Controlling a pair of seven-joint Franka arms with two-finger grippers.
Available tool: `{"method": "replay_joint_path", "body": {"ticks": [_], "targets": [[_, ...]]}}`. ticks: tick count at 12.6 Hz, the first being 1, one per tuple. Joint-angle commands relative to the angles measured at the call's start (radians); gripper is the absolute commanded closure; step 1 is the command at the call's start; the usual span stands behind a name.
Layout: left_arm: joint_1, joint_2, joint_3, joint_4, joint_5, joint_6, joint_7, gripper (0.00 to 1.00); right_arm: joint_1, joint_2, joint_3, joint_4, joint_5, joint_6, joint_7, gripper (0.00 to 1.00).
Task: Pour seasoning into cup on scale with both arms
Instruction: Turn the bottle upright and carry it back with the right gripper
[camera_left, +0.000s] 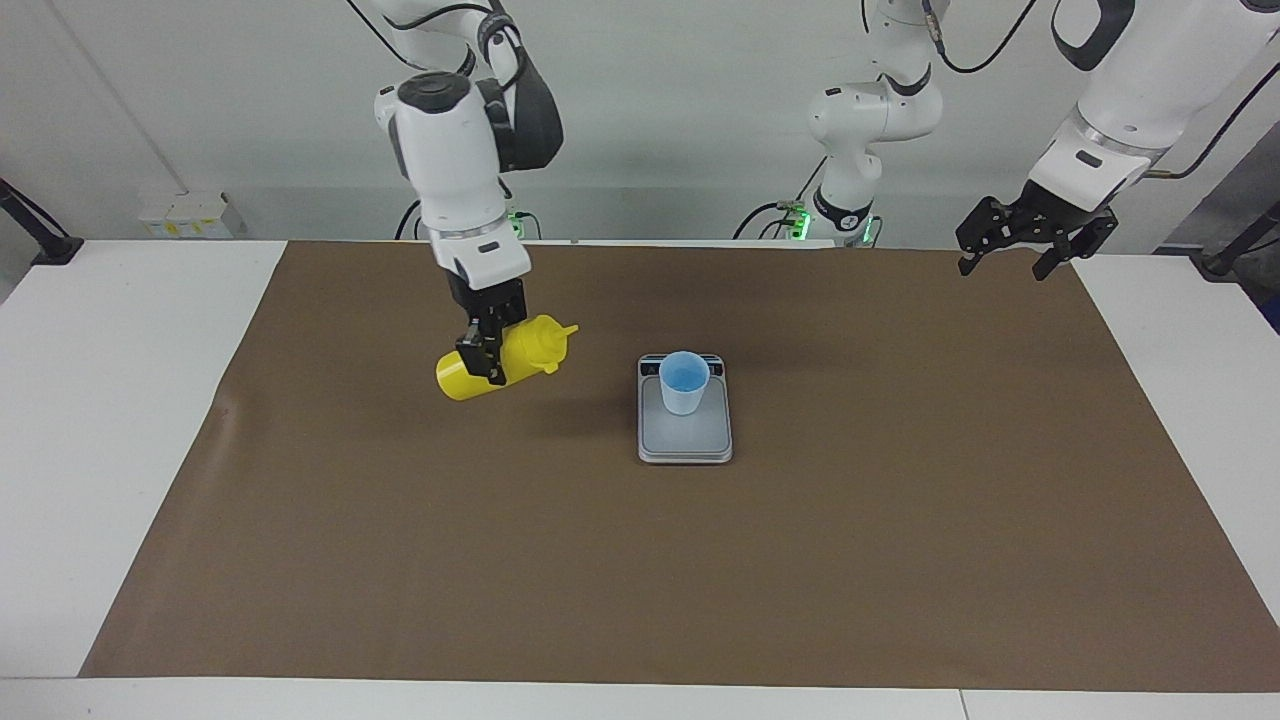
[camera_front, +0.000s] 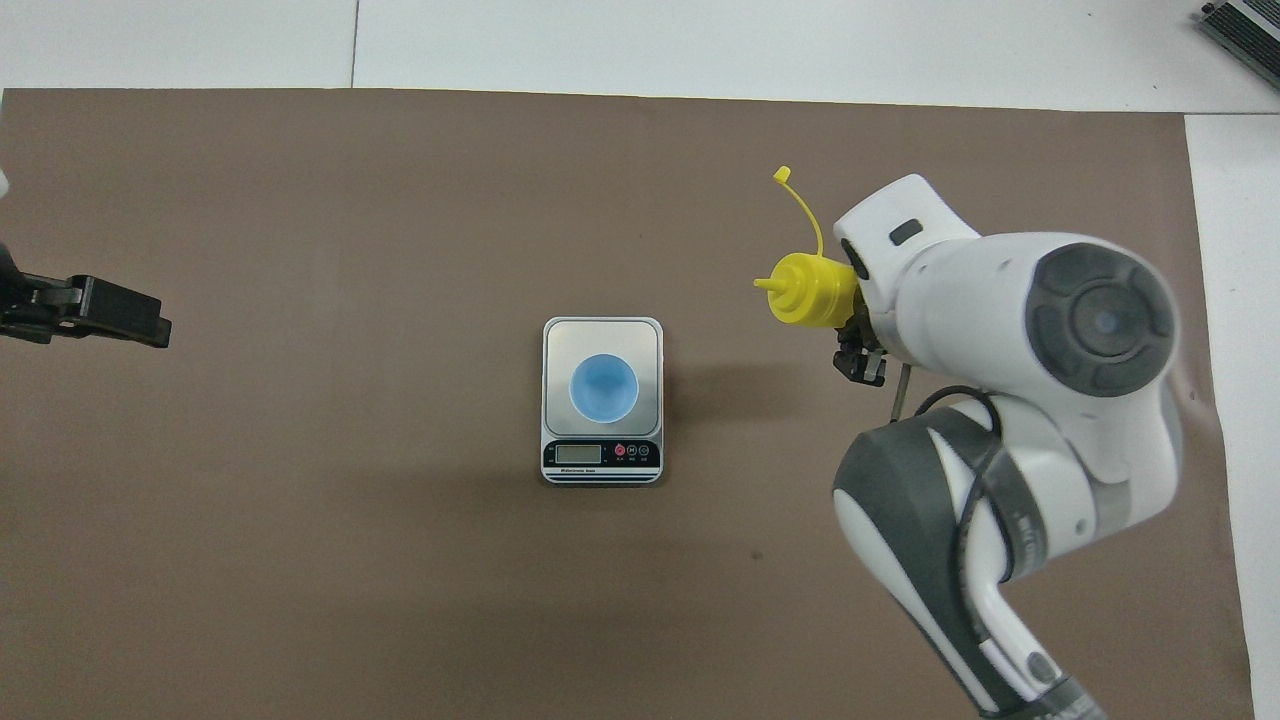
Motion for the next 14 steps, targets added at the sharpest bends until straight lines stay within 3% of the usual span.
{"method": "replay_joint_path", "body": {"ticks": [1,5,10,14], "targets": [[0.013,-0.022,-0.009,-0.023,0.004,-0.010,-0.005,0.00,-0.103,-0.013,0.013,-0.030,0.228,0.018,-0.217,1.00],[0.013,-0.022,-0.009,-0.023,0.004,-0.008,-0.007,0.00,-0.232,0.029,0.013,-0.064,0.607,-0.041,-0.498,1.00],[0.013,-0.022,-0.009,-0.023,0.004,-0.008,-0.007,0.00,-0.310,0.103,0.013,-0.096,0.908,-0.074,-0.764,1.00],[0.013,-0.022,-0.009,-0.022,0.004,-0.010,-0.007,0.00,-0.341,0.161,0.013,-0.111,1.039,-0.084,-0.888,1.00]]}}
